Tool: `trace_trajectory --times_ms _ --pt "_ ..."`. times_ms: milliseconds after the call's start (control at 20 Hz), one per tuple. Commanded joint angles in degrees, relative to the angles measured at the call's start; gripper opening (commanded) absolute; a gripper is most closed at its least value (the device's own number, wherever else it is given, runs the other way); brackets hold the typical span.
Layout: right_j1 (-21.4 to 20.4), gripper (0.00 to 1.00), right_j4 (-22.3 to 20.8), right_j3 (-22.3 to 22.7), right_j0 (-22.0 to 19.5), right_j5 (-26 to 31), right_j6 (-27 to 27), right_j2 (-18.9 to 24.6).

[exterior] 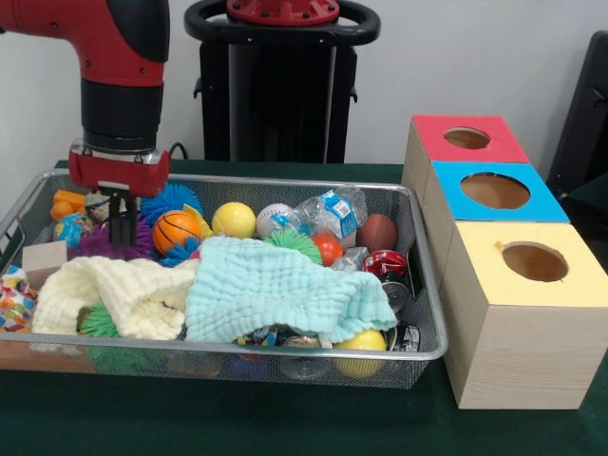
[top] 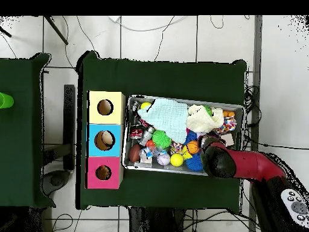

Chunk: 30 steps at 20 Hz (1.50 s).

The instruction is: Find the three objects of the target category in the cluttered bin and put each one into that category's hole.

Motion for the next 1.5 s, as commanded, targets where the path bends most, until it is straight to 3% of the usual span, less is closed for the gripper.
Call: trace_trajectory --times_ms 50,250,500,600,800,950,1500 --pt "-6.6 0.00 9.5 -3.8 4.4 24.6 -5.1 6.0" --pt "-5.1 0.00 10.3 -8.4 6.7 29.7 -4.4 5.0" --pt "-5.0 0.00 10.4 -9.0 6.3 30.2 -5.0 5.7" --pt "-4.4 0.00 9.3 -7.3 5.1 26.6 -5.5 6.2" --pt "-0.3 0.00 5.2 -1.8 0.5 11.7 -4.0 7.3" --pt "1.4 0.00 2.9 -0.2 -1.5 7.1 -4.8 7.7" --pt "2.2 0.00 0.5 -0.1 -2.8 5.6 -5.9 8.2"
